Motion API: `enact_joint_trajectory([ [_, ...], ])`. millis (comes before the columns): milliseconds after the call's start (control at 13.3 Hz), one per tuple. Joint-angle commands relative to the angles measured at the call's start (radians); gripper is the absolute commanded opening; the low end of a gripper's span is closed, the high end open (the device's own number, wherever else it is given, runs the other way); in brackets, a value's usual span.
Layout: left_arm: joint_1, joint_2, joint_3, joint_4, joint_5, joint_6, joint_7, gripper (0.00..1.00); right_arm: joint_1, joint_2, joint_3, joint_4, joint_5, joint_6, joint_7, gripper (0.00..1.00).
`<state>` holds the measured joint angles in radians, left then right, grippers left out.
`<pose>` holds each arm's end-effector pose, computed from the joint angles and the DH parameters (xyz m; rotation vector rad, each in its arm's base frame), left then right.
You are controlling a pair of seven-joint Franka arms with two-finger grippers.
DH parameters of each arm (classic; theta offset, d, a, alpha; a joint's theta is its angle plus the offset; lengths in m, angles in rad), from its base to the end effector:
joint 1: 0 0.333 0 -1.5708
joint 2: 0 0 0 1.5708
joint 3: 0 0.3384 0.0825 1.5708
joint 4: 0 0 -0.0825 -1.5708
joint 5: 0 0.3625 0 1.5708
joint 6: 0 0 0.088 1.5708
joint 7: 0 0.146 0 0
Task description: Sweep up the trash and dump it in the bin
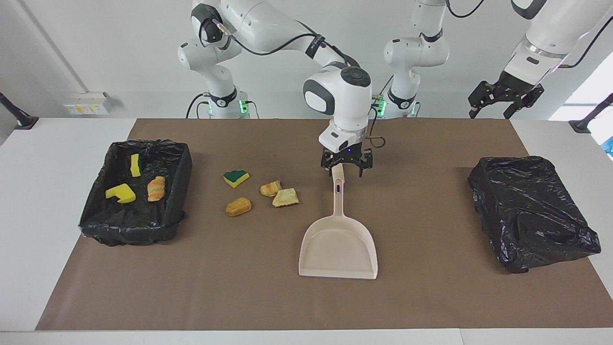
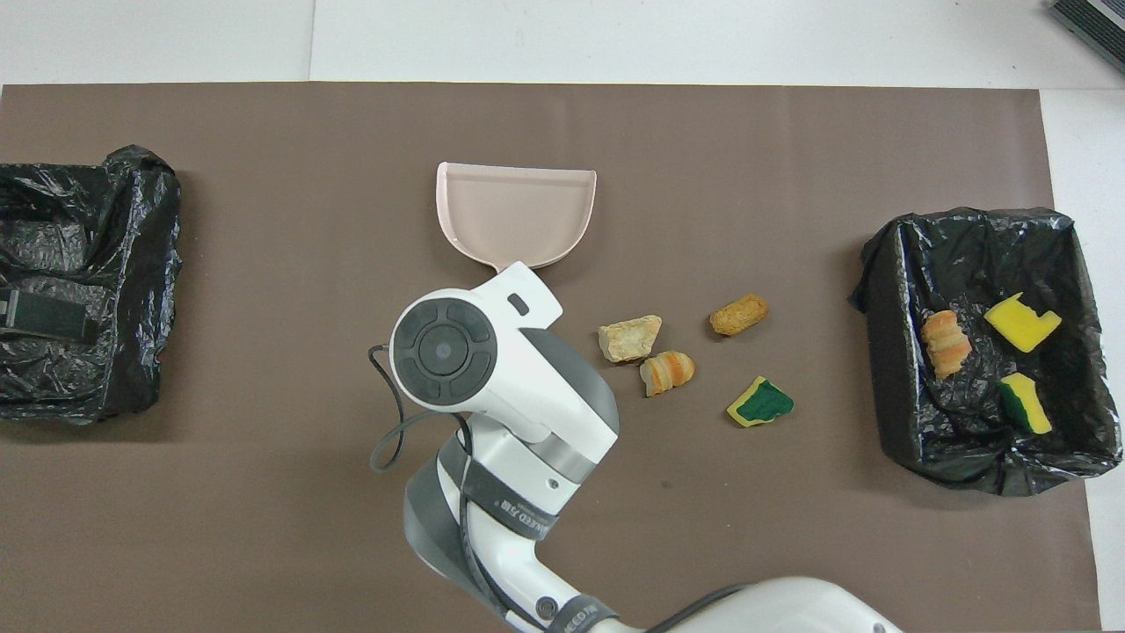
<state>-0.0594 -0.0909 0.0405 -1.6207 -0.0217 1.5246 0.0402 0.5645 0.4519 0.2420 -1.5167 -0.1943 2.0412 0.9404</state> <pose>0.4974 -0.0117 0.6283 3.1148 -0.0938 -0.0078 0.5042 0.4664 0.4050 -3.1144 0.1265 -0.1746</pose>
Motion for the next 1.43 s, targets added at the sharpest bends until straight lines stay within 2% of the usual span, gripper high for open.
enact_joint_trajectory([
  [0, 0.000, 0.016, -0.010, -0.021, 0.005, 0.100, 0.003, 1.00, -0.012, -0.168, 0.037, -0.239, -0.007, 0.056, 0.072, 1.00],
  [301, -0.020, 0.072, -0.014, -0.005, 0.002, 0.195, -0.002, 1.00, -0.002, -0.297, 0.095, -0.460, -0.007, 0.166, 0.181, 1.00],
  [451, -0.022, 0.103, -0.014, -0.001, 0.002, 0.224, -0.003, 1.00, 0.014, -0.347, 0.099, -0.564, 0.022, 0.240, 0.199, 1.00],
  [602, -0.028, 0.141, -0.014, 0.028, 0.002, 0.249, -0.003, 1.00, 0.069, -0.374, 0.100, -0.624, 0.072, 0.249, 0.201, 1.00],
  [752, -0.030, 0.184, -0.014, 0.083, 0.002, 0.249, -0.005, 1.00, 0.080, -0.377, 0.100, -0.675, 0.072, 0.293, 0.205, 1.00],
  [903, -0.037, 0.181, -0.014, 0.084, 0.006, 0.244, -0.006, 1.00, 0.083, -0.374, 0.100, -0.689, 0.070, 0.315, 0.201, 1.00],
  [978, -0.052, 0.178, -0.014, 0.082, 0.005, 0.243, -0.008, 1.00, 0.083, -0.366, 0.100, -0.689, 0.070, 0.316, 0.204, 0.94],
  [1128, -0.054, 0.175, -0.014, 0.079, 0.005, 0.232, -0.008, 1.00, 0.081, -0.363, 0.100, -0.689, 0.070, 0.318, 0.204, 0.70],
  [1279, -0.057, 0.174, -0.014, 0.076, 0.005, 0.230, -0.008, 1.00, 0.081, -0.358, 0.100, -0.689, 0.072, 0.336, 0.208, 0.62],
  [1354, -0.057, 0.174, -0.014, 0.076, 0.005, 0.230, -0.006, 1.00, 0.081, -0.357, 0.100, -0.688, 0.072, 0.338, 0.210, 0.60],
])
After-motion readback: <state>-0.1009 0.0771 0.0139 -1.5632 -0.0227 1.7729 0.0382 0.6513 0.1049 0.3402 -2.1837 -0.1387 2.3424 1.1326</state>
